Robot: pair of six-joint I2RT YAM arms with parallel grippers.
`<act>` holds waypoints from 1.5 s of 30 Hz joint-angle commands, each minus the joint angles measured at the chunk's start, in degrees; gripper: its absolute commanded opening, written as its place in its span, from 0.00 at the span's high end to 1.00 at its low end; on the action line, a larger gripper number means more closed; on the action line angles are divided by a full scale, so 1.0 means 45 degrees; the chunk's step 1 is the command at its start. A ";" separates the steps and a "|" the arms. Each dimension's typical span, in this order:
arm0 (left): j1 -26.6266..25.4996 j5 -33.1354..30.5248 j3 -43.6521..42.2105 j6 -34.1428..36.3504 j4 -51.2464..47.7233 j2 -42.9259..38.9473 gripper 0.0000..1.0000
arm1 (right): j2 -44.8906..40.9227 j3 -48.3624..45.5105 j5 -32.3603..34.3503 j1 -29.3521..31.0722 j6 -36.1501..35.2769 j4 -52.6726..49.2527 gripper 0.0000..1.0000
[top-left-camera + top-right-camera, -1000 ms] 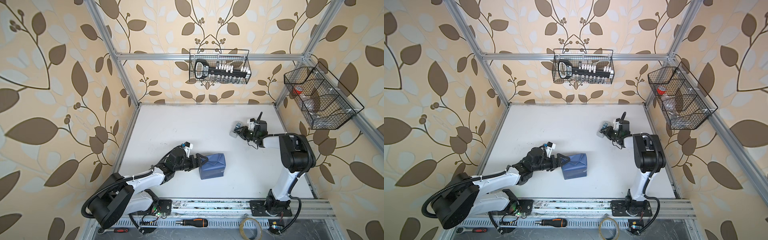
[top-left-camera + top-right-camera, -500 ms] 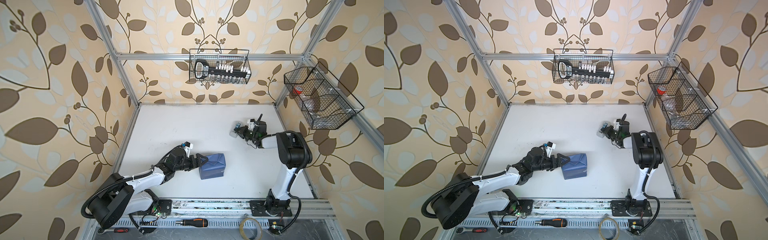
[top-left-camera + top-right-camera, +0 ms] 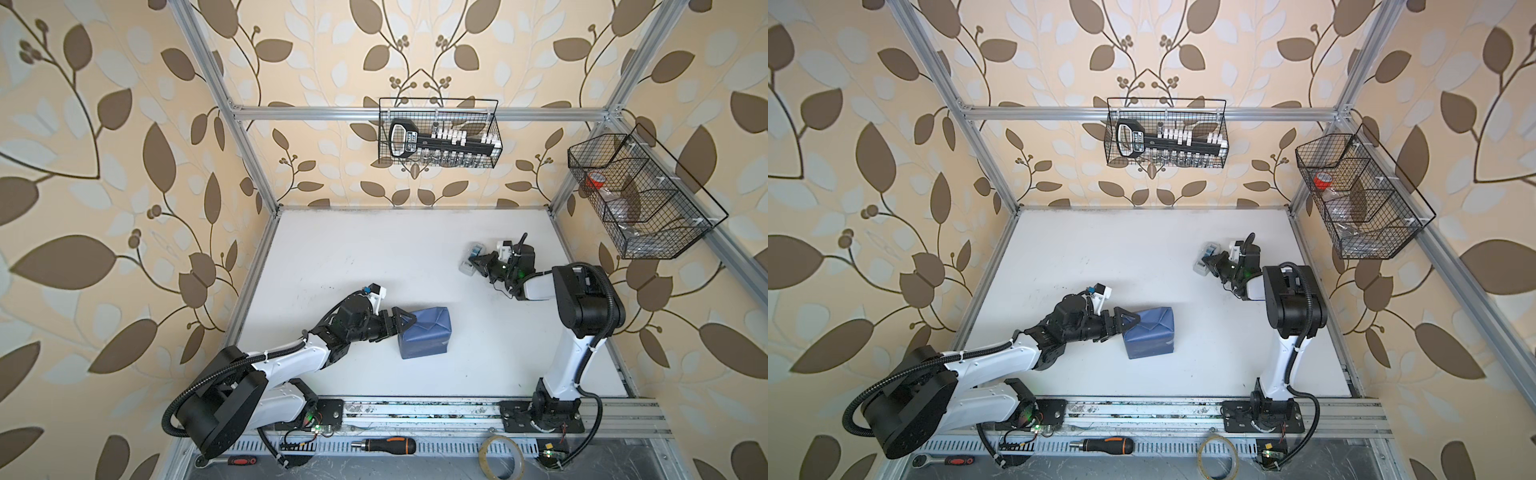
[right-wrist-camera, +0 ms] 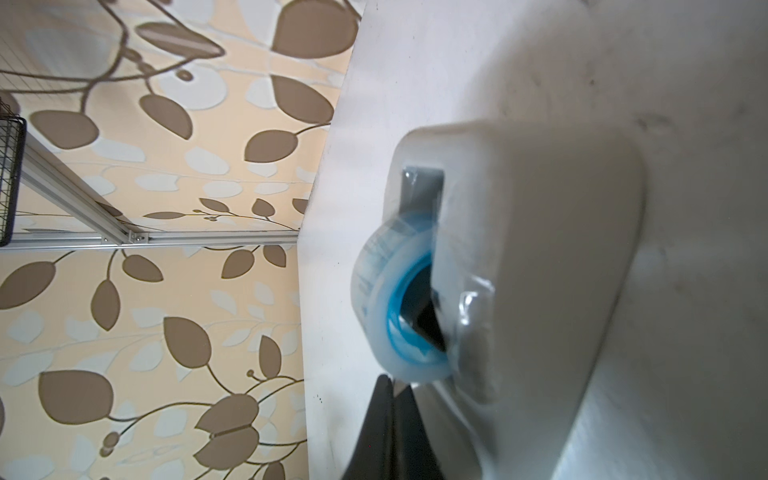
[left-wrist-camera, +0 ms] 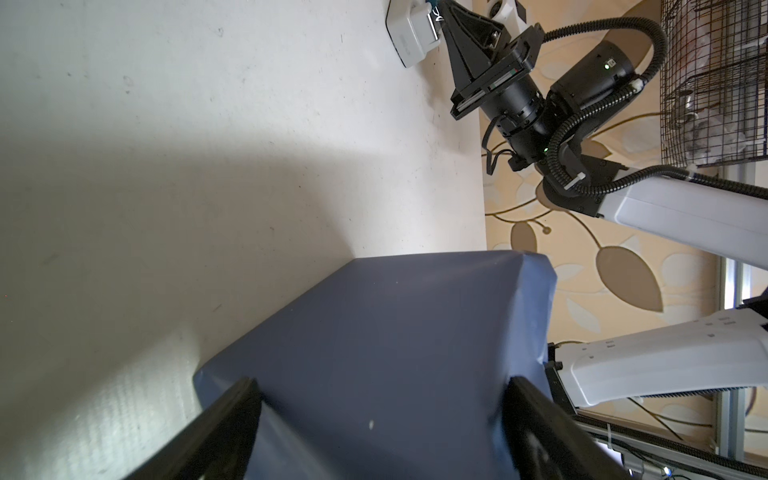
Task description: Wrap the gift box in paper
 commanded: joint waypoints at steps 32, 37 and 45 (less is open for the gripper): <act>-0.0168 -0.0343 -0.0208 0.0683 -0.2423 0.0327 0.08 | -0.0776 -0.2720 0.0281 0.1144 0.1088 0.3145 1.00; -0.0161 -0.0371 -0.0235 0.0683 -0.2437 0.0269 0.08 | 0.0000 -0.2624 0.0519 0.1146 0.0754 0.2946 1.00; -0.0166 -0.0368 -0.0236 0.0683 -0.2386 0.0327 0.08 | 0.0033 -0.2661 0.1753 0.1006 -0.0215 0.1181 1.00</act>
